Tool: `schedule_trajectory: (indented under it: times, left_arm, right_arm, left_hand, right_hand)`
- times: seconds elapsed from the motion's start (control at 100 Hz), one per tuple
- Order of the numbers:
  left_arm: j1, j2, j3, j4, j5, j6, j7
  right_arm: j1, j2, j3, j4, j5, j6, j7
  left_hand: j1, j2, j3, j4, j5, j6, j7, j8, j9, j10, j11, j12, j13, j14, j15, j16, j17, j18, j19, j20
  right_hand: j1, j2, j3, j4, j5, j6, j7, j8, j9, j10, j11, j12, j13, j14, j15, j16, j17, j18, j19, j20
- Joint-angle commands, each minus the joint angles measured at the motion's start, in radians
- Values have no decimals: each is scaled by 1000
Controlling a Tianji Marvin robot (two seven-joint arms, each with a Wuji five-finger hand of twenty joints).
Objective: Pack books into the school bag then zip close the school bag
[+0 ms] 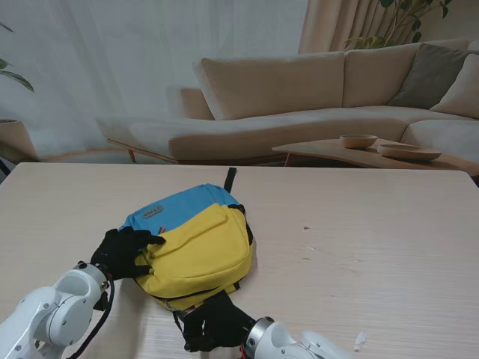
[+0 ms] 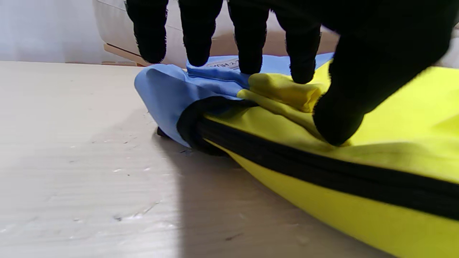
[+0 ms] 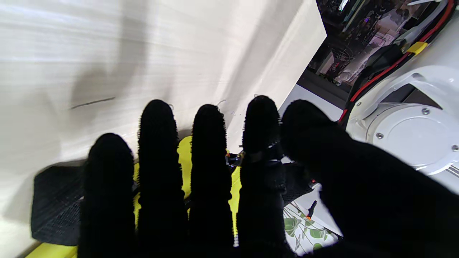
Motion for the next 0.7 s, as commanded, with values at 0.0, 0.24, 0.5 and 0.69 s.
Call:
schedule_trajectory:
  times: [0.0, 0.24, 0.5, 0.69]
  left_arm:
    - [-5, 1, 3, 13, -14, 2, -26]
    - [-26, 8, 10, 44, 25, -6, -45]
    - [-43, 13, 20, 72, 77, -20, -42]
    - [-43, 15, 23, 81, 97, -19, -45]
  right_arm:
    - [-15, 0, 0, -2, -3, -4, 20]
    - [-26, 13, 36, -9, -26, -14, 52]
    - [-65, 30, 117, -41, -59, -45, 96]
    - [-100, 41, 191, -69, -72, -79, 135]
  left_hand:
    - [-26, -25, 49, -14, -49, -42, -65, -22, -53, -40, -34, -8, -36, -29, -27, -8, -17, -36, -51, 31]
    - [23, -40, 64, -8, -67, -71, -147, 27, -63, -78, -68, 15, -41, -44, -40, -2, -17, -51, -70, 49]
    - [53, -58, 87, -6, -66, -82, -277, 102, -80, -112, -118, 36, -44, -56, -54, 7, -12, -65, -79, 61]
    - [62, -61, 94, -7, -58, -82, -313, 75, -84, -126, -135, 48, -47, -57, -63, 7, -11, -67, -85, 55]
  right_hand:
    - [32, -5, -13, -45, 37, -34, 26, 12, 23, 17, -1, 2, 53, 2, 0, -6, 1, 8, 39, 9]
    - [28, -2, -11, -42, 37, -32, 26, 14, 24, 17, -1, 3, 54, 1, 0, -7, 3, 2, 37, 7]
    - [24, 0, -12, -41, 36, -32, 25, 14, 24, 19, -2, 3, 54, 0, 1, -7, 4, 6, 36, 6]
    - [17, 1, -10, -37, 41, -29, 35, 24, 34, 20, 4, 6, 62, 3, 6, -6, 16, 5, 39, 6]
